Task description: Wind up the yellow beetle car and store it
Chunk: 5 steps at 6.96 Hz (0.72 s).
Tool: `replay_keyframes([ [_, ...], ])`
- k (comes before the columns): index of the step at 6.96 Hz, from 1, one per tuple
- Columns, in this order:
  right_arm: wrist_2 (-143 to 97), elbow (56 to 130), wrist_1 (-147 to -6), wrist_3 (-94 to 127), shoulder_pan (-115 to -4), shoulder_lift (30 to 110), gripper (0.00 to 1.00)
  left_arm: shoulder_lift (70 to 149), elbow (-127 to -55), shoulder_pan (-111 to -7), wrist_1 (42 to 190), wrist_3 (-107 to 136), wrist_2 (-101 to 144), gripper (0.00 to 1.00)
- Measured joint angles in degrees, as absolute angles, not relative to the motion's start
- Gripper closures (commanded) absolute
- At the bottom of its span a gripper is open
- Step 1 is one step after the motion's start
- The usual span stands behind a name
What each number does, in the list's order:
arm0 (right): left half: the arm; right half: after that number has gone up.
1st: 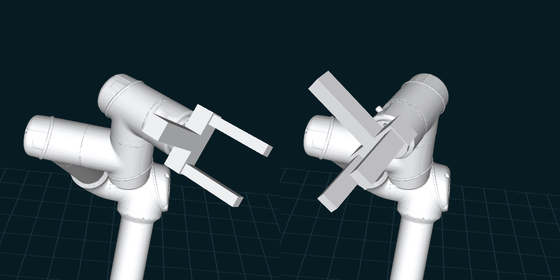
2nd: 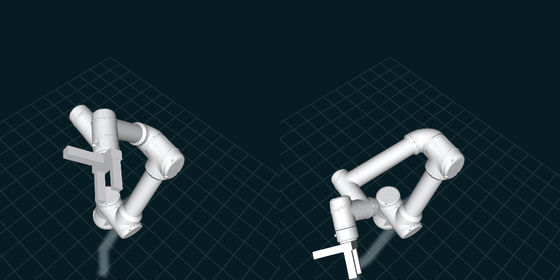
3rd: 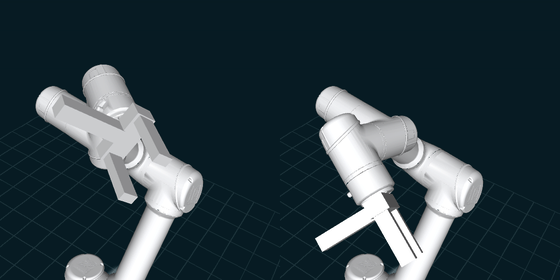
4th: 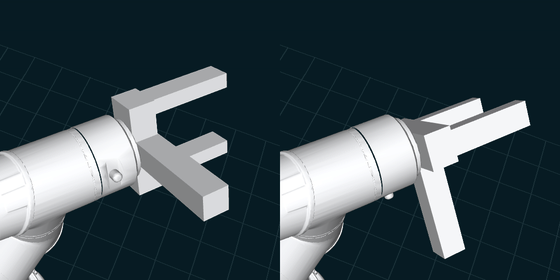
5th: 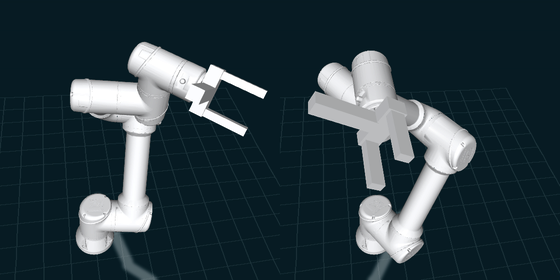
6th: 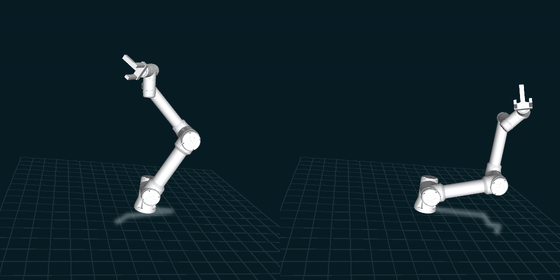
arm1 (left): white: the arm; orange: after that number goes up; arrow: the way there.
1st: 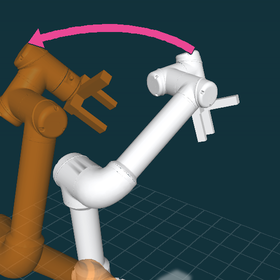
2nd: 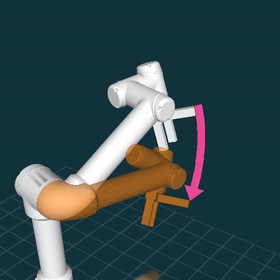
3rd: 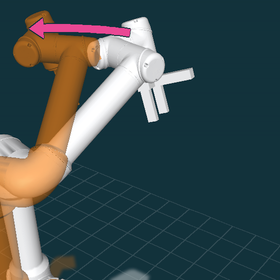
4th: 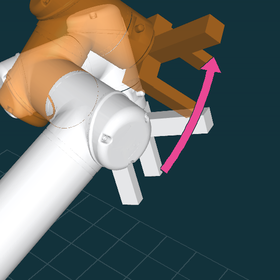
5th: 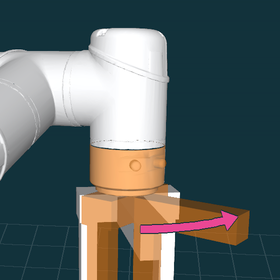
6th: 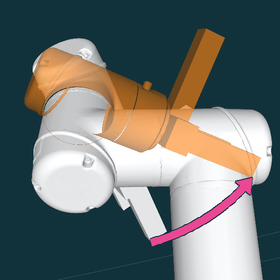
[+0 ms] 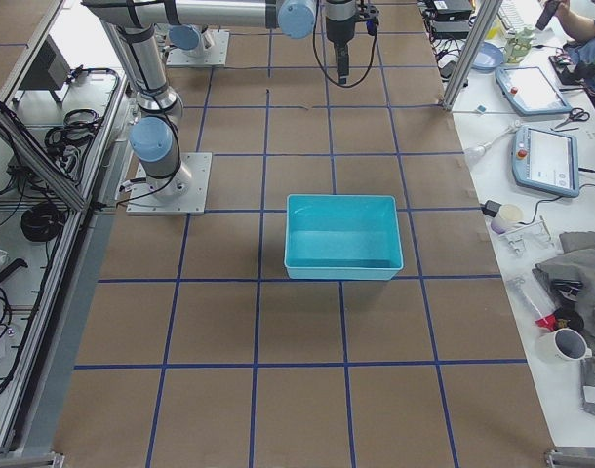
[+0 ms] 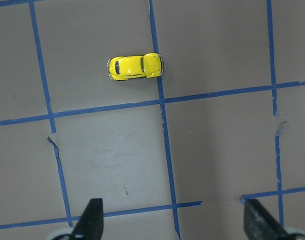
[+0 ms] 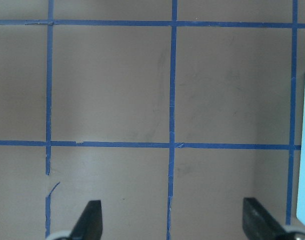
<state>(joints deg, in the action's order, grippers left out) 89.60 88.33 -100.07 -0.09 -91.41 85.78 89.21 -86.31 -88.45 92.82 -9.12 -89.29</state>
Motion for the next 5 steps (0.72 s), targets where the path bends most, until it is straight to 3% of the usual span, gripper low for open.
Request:
replay_keyframes([
  [5, 89.56, 88.33, -100.02, -0.16, -91.41, 85.78, 0.00, 89.21, -86.31, -88.49, 92.83, -8.72, -89.14, 0.00],
])
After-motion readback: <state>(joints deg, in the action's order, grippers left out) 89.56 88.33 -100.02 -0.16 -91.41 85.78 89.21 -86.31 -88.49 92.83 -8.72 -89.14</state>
